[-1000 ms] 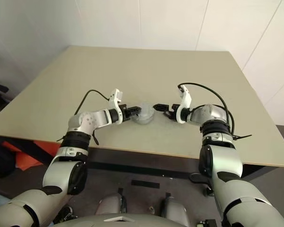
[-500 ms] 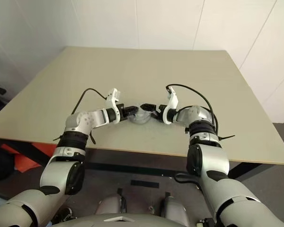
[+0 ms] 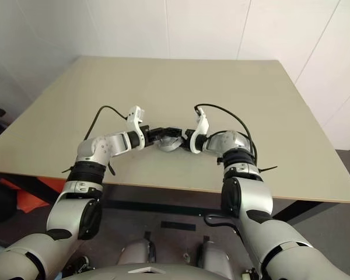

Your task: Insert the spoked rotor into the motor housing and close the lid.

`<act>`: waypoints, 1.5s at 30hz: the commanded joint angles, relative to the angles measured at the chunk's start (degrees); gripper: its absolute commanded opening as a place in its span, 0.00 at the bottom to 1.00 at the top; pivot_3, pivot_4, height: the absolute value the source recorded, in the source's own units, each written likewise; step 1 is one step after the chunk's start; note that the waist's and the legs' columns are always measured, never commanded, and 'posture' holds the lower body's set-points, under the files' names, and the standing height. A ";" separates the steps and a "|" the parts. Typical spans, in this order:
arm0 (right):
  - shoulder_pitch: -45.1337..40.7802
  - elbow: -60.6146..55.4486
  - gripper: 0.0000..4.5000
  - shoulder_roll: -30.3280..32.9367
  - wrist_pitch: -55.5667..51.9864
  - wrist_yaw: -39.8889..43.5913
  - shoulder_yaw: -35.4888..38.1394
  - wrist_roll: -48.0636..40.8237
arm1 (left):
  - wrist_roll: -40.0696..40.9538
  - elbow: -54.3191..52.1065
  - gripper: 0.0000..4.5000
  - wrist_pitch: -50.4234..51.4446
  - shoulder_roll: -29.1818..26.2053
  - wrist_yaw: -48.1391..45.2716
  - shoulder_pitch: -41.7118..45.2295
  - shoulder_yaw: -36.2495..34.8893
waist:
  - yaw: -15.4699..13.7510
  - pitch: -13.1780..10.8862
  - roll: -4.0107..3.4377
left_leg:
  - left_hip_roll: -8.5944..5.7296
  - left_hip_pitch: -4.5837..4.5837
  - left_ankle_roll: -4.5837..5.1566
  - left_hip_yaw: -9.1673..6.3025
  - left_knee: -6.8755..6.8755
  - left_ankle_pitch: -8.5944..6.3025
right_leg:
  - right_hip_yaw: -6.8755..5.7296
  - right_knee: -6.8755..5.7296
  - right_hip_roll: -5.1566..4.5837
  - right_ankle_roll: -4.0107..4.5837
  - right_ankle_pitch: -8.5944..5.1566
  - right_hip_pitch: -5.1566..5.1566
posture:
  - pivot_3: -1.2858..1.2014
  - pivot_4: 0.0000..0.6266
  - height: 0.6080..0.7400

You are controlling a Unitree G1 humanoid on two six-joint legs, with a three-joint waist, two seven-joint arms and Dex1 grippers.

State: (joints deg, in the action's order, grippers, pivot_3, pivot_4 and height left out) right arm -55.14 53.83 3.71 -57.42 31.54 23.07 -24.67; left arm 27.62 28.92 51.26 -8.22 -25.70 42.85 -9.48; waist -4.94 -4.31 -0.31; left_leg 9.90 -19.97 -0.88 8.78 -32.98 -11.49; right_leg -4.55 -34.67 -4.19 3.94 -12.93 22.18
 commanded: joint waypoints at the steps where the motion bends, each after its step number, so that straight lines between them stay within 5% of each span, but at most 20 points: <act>1: -2.46 0.34 0.96 -1.93 3.36 -1.60 1.51 -2.54 | -2.22 2.51 0.00 1.39 0.43 0.90 -2.13 2.28 | -0.02 0.00 0.00 | 0.00 0.00 0.00 0.00 0.00 0.00 | 0.00 0.00 0.00 0.00 0.00 -0.01 | 0.52 0.00 1.00; 9: -2.97 1.96 0.50 -1.16 5.45 -3.20 1.86 -2.22 | -2.62 2.30 0.00 1.09 0.34 0.73 -2.62 2.66 | -0.60 0.04 -0.07 | -0.01 0.05 -0.02 0.00 -0.01 0.01 | 0.00 -0.03 -0.01 0.00 0.00 -0.04 | 0.52 0.00 1.00; 18: -3.69 1.84 0.49 -0.44 6.59 -2.97 2.34 -2.89 | -1.74 1.48 0.00 -0.75 0.31 0.70 -2.92 1.07 | -0.66 0.05 -0.07 | -0.01 0.07 -0.02 0.00 -0.01 0.02 | -0.01 -0.03 -0.02 -0.01 0.00 -0.09 | 0.52 0.00 1.00; 22: -6.53 3.56 0.49 0.59 8.98 -6.37 8.09 -6.82 | 0.81 0.31 0.00 -5.04 0.66 0.77 -3.34 -3.51 | -0.69 0.02 -0.09 | -0.01 -0.03 -0.08 0.00 -0.01 0.06 | -0.01 -0.03 -0.02 -0.01 0.01 0.01 | 0.52 0.00 1.00; 27: -10.97 5.30 0.49 1.44 12.11 -10.48 15.77 -13.20 | 5.22 -2.54 0.00 -8.30 0.64 1.95 -4.68 -10.66 | -0.76 -0.06 -0.10 | -0.01 -1.06 -0.13 -0.04 -0.15 0.33 | -0.07 -0.17 -0.02 0.02 0.05 0.93 | 0.52 0.00 1.00; 38: -12.28 5.15 0.49 0.21 9.27 -12.54 16.57 -16.77 | 15.24 -8.21 0.00 -4.58 0.84 3.57 -6.85 -18.93 | -0.96 -0.06 -0.10 | 0.11 -2.61 0.72 -0.04 -1.20 0.12 | -0.16 -0.72 -0.05 0.11 0.04 2.06 | 0.52 0.00 1.00; 45: -12.69 5.21 0.49 -0.27 8.98 -13.38 15.85 -17.09 | 23.94 -11.44 0.41 2.66 -2.37 3.55 -10.24 -23.45 | -1.03 -0.07 -0.11 | 0.27 -3.03 0.71 -0.05 -1.82 0.10 | -0.18 -1.13 -0.06 0.14 0.05 2.40 | 0.52 0.00 1.00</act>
State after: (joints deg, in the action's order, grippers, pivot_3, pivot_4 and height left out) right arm -64.73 61.48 3.11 -48.03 17.35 38.08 -38.60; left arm 49.40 19.72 53.05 -9.73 -21.87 32.76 -32.11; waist -5.97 -4.38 -0.42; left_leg 10.20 -22.98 -0.22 8.73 -34.82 -11.36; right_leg -4.73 -35.81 -4.25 4.07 -12.83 24.55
